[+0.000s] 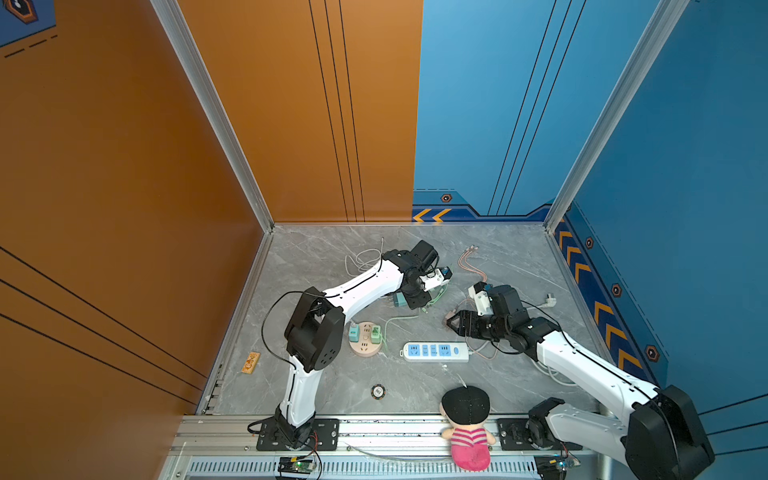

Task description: Insert the plug

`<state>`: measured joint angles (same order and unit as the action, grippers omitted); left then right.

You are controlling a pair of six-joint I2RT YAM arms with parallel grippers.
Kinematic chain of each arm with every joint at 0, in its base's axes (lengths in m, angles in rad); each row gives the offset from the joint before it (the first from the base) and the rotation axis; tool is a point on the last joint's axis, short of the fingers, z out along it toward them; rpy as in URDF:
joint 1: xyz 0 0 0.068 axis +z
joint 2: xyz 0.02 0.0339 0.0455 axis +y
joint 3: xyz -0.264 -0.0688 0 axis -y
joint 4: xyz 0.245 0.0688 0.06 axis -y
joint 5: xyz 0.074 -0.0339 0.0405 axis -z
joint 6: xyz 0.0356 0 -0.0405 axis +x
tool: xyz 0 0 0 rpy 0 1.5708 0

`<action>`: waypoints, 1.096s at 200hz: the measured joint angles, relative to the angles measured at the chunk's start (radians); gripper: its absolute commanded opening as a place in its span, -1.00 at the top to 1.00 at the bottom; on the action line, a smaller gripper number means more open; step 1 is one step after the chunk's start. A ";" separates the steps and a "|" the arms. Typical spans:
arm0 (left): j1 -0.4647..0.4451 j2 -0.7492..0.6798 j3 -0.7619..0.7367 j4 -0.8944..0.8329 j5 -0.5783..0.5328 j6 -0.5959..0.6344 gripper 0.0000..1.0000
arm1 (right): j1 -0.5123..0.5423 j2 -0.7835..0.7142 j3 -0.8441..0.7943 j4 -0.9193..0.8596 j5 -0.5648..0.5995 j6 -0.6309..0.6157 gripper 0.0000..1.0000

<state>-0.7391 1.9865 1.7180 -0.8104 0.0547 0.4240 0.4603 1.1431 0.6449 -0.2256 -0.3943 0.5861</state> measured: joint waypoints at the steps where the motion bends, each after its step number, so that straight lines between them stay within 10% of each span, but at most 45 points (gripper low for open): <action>1: -0.001 -0.002 0.000 0.001 0.000 -0.001 0.18 | 0.000 0.000 0.000 0.002 0.000 0.001 -0.37; 219: -0.048 -0.170 -0.153 0.087 0.108 -0.067 0.18 | 0.044 0.010 -0.018 0.254 -0.025 0.087 -0.25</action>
<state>-0.7868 1.8164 1.5650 -0.7238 0.1623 0.3573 0.5041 1.1530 0.6273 0.0288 -0.4191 0.6727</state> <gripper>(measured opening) 0.443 0.630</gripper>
